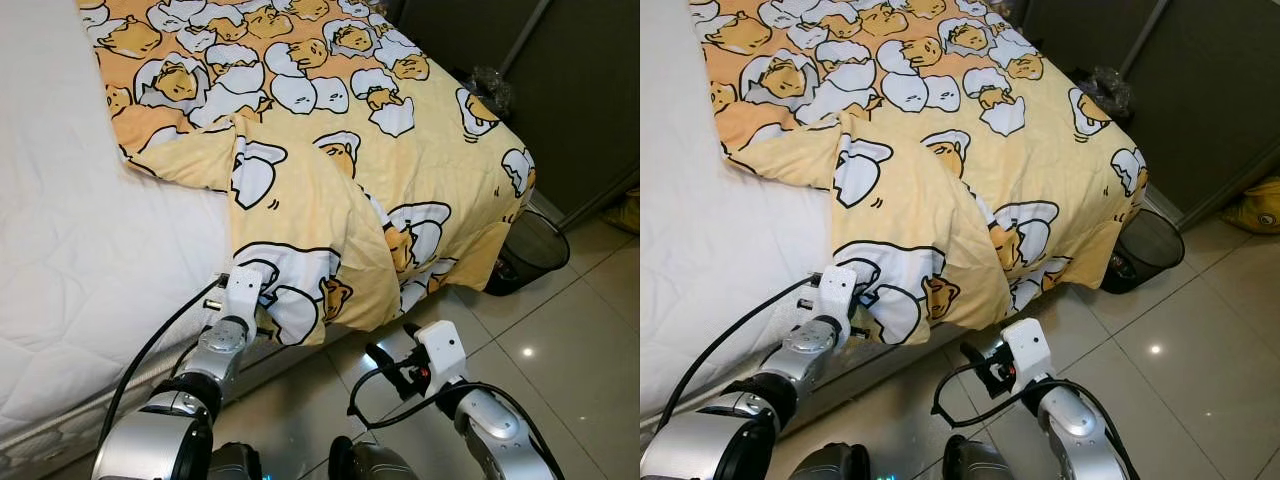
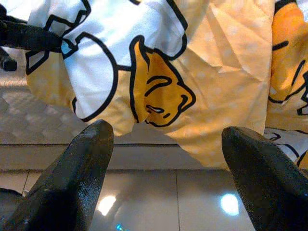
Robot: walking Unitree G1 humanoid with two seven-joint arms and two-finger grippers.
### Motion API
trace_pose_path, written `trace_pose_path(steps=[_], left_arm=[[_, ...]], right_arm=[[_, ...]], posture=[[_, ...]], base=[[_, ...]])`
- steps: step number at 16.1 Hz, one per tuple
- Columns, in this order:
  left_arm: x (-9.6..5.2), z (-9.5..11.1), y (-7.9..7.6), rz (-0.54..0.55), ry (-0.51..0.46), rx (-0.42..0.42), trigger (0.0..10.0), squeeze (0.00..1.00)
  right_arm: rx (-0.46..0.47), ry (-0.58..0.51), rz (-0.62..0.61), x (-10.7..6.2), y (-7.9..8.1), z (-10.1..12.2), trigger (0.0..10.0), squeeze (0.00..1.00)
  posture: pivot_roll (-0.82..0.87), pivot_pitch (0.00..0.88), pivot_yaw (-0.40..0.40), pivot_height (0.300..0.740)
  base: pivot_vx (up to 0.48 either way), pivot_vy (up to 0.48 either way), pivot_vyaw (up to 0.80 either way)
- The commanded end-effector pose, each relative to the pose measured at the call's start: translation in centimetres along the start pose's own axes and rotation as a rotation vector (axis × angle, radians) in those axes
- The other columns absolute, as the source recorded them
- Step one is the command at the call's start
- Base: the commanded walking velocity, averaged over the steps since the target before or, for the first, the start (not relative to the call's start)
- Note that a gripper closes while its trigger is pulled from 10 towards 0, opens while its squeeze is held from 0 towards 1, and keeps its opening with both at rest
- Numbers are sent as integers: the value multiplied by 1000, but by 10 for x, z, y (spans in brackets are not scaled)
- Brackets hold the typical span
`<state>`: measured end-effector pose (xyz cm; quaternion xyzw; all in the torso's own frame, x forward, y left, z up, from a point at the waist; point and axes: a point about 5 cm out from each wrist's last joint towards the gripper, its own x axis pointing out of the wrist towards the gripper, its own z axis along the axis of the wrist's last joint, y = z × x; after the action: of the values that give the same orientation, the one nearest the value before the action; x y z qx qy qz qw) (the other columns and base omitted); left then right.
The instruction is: Clean up the room
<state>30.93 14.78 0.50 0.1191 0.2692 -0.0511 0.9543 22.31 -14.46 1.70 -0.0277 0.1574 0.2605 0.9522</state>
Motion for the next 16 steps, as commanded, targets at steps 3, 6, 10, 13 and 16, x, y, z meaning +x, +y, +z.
trace_pose_path(steps=[3, 6, 10, 13, 16], left_arm=[[-3, -13, -13, -72, 34, 73, 10000, 0], [-6, -16, -15, -189, -7, 127, 10000, 0], [-14, -30, -24, -382, -4, 353, 10000, 0], [-15, -31, -23, -386, -16, 319, 10000, 0], [-15, -30, -23, -385, -27, 323, 10000, 0]], right_arm=[[8, 20, -14, -2, -2, -5, 10000, 0], [14, 28, -9, -3, 0, -8, 10000, 0], [12, 40, 10, -1, 1, -9, 10000, 0], [12, 41, 13, -1, 0, -9, 10000, 0], [10, 45, 20, 0, 0, -9, 10000, 0]], posture=[[-52, 141, -119, 740], [-49, 147, -117, 740], [-40, 147, -117, 740], [-38, 146, -120, 740], [-37, 145, -121, 740]], base=[[0, 0, 0], [0, 0, 0], [0, 0, 0], [0, 0, 0], [-124, 0, 0]])
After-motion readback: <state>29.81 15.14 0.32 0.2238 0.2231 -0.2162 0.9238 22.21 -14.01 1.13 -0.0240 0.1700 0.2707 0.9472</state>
